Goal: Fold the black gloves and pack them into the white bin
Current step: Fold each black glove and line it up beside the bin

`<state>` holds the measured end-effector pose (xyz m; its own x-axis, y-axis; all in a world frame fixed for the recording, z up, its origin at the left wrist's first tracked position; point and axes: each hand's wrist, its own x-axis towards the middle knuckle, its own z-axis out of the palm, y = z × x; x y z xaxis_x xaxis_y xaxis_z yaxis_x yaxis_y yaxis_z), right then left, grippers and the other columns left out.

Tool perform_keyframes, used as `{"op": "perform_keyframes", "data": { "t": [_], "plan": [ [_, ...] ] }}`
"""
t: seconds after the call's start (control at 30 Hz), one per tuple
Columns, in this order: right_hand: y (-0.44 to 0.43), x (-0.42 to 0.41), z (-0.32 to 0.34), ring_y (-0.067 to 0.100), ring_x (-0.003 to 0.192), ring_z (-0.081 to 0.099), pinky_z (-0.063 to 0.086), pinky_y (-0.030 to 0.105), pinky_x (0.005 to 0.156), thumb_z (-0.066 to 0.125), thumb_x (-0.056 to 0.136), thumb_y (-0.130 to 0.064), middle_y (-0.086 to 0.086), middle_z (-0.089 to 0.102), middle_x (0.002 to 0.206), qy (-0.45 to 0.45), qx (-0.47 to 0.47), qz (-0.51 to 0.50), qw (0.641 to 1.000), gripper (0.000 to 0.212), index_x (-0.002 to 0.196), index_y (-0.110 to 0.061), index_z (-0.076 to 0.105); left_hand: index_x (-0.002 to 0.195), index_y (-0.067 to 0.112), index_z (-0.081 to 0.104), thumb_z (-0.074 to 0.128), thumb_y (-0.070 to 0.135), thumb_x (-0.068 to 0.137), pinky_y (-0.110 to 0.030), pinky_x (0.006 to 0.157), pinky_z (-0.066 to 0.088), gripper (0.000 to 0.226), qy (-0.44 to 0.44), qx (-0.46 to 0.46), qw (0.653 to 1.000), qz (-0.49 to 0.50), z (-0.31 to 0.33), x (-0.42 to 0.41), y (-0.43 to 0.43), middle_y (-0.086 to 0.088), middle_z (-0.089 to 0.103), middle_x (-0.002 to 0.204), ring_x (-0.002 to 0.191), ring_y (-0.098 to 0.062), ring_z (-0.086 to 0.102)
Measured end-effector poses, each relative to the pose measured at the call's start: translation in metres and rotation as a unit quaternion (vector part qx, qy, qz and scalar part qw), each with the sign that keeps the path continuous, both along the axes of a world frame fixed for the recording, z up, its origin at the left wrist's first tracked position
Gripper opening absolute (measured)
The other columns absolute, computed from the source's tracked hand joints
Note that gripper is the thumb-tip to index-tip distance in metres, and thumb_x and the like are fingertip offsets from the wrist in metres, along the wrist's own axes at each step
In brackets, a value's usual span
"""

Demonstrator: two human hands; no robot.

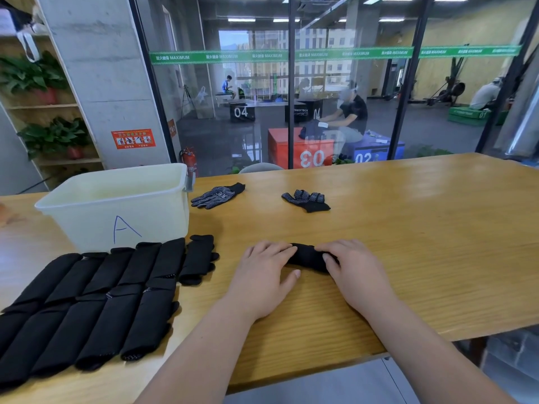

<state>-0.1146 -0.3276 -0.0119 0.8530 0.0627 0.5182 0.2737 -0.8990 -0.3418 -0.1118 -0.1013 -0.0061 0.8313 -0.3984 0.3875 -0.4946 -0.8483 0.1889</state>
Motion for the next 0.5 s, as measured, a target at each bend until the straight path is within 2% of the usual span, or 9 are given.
{"op": "perform_keyframes", "data": {
  "t": [0.07, 0.13, 0.23, 0.33, 0.43, 0.5],
  "plan": [
    [-0.0002, -0.0010, 0.0016, 0.010, 0.107, 0.056, 0.052, 0.030, 0.086, 0.062, 0.102, -0.030, -0.018, 0.069, 0.113, 0.006, 0.012, 0.017, 1.000, 0.022, 0.121, -0.035, 0.072, 0.162, 0.034, 0.039, 0.041, 0.057, 0.107, -0.035, 0.128, 0.018, 0.059, 0.017, -0.005, 1.000, 0.001, 0.0002, 0.0007, 0.0000, 0.021, 0.039, 0.164, 0.151, -0.008, 0.028],
    [-0.0012, -0.0029, 0.0027, 0.004, 0.102, 0.056, 0.051, 0.027, 0.084, 0.065, 0.099, -0.036, -0.024, 0.065, 0.106, 0.012, 0.023, 0.037, 0.999, 0.020, 0.117, -0.039, 0.072, 0.162, 0.033, 0.040, 0.040, 0.057, 0.108, -0.036, 0.130, 0.016, 0.059, 0.023, -0.026, 0.999, 0.011, -0.0004, 0.0025, 0.0011, 0.018, 0.038, 0.166, 0.153, -0.007, 0.029],
    [-0.0013, -0.0069, 0.0058, -0.002, 0.092, 0.056, 0.051, 0.024, 0.079, 0.071, 0.092, -0.047, -0.028, 0.064, 0.094, 0.023, 0.034, 0.074, 0.996, 0.017, 0.109, -0.044, 0.071, 0.158, 0.031, 0.046, 0.039, 0.059, 0.108, -0.036, 0.131, 0.015, 0.058, 0.026, -0.052, 0.998, 0.028, 0.0005, 0.0030, 0.0030, 0.014, 0.045, 0.163, 0.151, -0.007, 0.034],
    [-0.0001, -0.0087, 0.0067, 0.001, 0.090, 0.060, 0.050, 0.023, 0.079, 0.073, 0.089, -0.054, -0.027, 0.067, 0.091, 0.036, 0.054, 0.125, 0.990, 0.020, 0.105, -0.042, 0.073, 0.158, 0.032, 0.046, 0.043, 0.061, 0.106, -0.038, 0.130, 0.019, 0.060, 0.066, -0.064, 0.996, 0.015, -0.0008, 0.0047, 0.0042, 0.010, 0.048, 0.161, 0.153, -0.011, 0.034],
    [-0.0004, -0.0076, 0.0054, 0.000, 0.094, 0.060, 0.049, 0.025, 0.081, 0.068, 0.092, -0.055, -0.026, 0.065, 0.100, 0.029, 0.061, 0.139, 0.988, 0.022, 0.109, -0.042, 0.072, 0.159, 0.033, 0.045, 0.049, 0.057, 0.106, -0.040, 0.129, 0.022, 0.058, 0.100, -0.098, 0.990, 0.000, -0.0006, 0.0065, 0.0065, 0.011, 0.047, 0.161, 0.157, -0.008, 0.028],
    [-0.0005, -0.0064, 0.0067, -0.002, 0.117, 0.054, 0.045, 0.023, 0.096, 0.060, 0.099, -0.055, -0.029, 0.057, 0.127, 0.033, 0.052, 0.136, 0.989, 0.032, 0.129, -0.045, 0.065, 0.159, 0.032, 0.046, 0.051, 0.050, 0.108, -0.039, 0.130, 0.022, 0.054, 0.105, -0.123, 0.987, -0.002, 0.0012, 0.0063, 0.0074, 0.011, 0.047, 0.162, 0.157, -0.005, 0.026]
  ]
}}
